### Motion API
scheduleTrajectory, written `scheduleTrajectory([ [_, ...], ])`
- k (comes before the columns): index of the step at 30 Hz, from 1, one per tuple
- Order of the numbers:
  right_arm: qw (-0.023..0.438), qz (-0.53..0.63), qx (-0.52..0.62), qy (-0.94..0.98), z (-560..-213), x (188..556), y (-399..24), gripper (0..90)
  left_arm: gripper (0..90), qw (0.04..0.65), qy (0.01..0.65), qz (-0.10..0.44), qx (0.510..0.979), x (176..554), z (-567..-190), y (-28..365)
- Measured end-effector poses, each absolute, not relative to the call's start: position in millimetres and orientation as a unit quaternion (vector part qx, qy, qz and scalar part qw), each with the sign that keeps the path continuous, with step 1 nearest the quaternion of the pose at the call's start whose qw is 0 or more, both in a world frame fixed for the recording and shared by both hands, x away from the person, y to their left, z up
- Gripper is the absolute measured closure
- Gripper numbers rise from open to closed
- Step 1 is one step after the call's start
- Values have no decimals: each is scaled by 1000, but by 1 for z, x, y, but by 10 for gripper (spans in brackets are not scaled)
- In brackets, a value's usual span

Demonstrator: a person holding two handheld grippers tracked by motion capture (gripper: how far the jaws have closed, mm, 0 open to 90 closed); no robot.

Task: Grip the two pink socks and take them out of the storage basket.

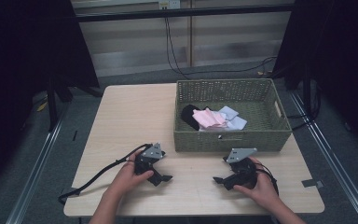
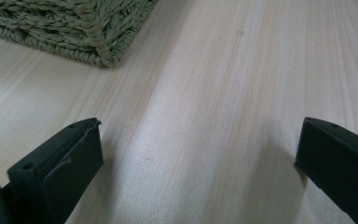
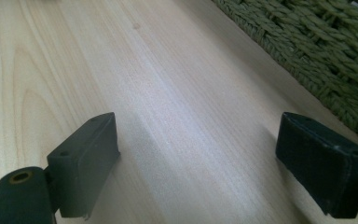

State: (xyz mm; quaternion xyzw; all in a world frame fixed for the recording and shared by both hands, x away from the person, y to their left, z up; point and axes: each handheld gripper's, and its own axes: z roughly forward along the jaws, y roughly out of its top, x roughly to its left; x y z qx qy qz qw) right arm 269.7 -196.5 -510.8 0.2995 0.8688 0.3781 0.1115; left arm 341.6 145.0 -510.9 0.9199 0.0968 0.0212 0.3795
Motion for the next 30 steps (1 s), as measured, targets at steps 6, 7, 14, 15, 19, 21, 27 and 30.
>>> scheduleTrajectory([
  [6, 107, 374, 308, 868, -509, 269, -197, 138, 0, 380, 97, 21, 920, 342, -511, 145],
  [7, 99, 372, 312, 869, -507, 270, -197, 143, 0, 380, 97, 21, 920, 342, -511, 145],
  [14, 61, 340, 314, 884, -495, 276, -197, 166, 0, 380, 97, 21, 920, 342, -511, 145],
  [15, 61, 340, 314, 884, -495, 276, -197, 166, 0, 380, 97, 21, 920, 342, -511, 145],
  [19, 56, 335, 298, 892, -481, 278, -194, 178, 0, 380, 97, 22, 919, 342, -511, 145],
  [21, 54, 332, 295, 894, -478, 279, -194, 178, 0, 380, 97, 21, 920, 342, -511, 145],
  [27, 45, 314, 281, 906, -454, 287, -194, 178, 0, 380, 97, 21, 920, 342, -511, 145],
  [30, 40, 304, 279, 910, -433, 292, -195, 187, 0, 380, 98, 21, 919, 341, -511, 145],
])
